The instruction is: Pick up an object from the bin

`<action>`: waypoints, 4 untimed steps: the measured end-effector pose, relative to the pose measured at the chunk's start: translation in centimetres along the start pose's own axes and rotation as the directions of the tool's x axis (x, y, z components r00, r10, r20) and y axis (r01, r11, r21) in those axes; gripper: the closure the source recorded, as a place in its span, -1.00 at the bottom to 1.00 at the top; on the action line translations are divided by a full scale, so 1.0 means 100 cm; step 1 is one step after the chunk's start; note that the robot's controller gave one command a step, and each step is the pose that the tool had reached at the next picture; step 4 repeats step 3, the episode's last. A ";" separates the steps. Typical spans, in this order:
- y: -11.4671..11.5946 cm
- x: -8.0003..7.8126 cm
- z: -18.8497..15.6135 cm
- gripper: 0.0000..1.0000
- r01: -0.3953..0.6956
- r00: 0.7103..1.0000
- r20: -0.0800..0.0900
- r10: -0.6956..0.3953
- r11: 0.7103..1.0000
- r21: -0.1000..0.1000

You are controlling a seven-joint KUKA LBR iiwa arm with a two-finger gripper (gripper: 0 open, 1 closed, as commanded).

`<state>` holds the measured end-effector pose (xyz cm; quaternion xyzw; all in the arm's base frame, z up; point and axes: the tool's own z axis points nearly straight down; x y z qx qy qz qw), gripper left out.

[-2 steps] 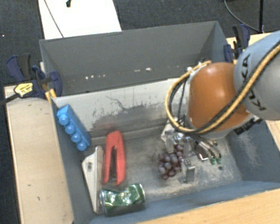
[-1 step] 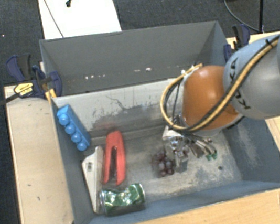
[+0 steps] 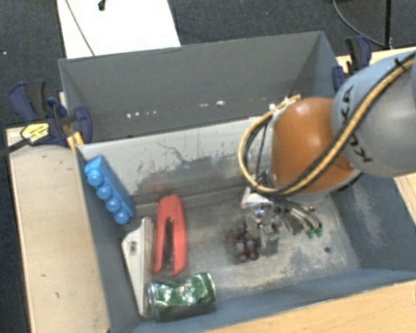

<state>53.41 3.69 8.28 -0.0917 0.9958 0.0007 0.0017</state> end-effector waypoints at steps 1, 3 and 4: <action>0.007 -0.010 -0.079 1.00 0.006 1.000 0.001 -0.006 1.000 -0.001; 0.007 -0.015 -0.123 1.00 0.042 0.999 -0.005 -0.042 0.999 -0.002; 0.007 -0.015 -0.123 1.00 0.042 0.999 -0.005 -0.042 0.999 -0.002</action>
Offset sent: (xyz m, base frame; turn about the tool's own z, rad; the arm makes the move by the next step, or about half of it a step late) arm 0.0000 0.0000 0.0000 0.0000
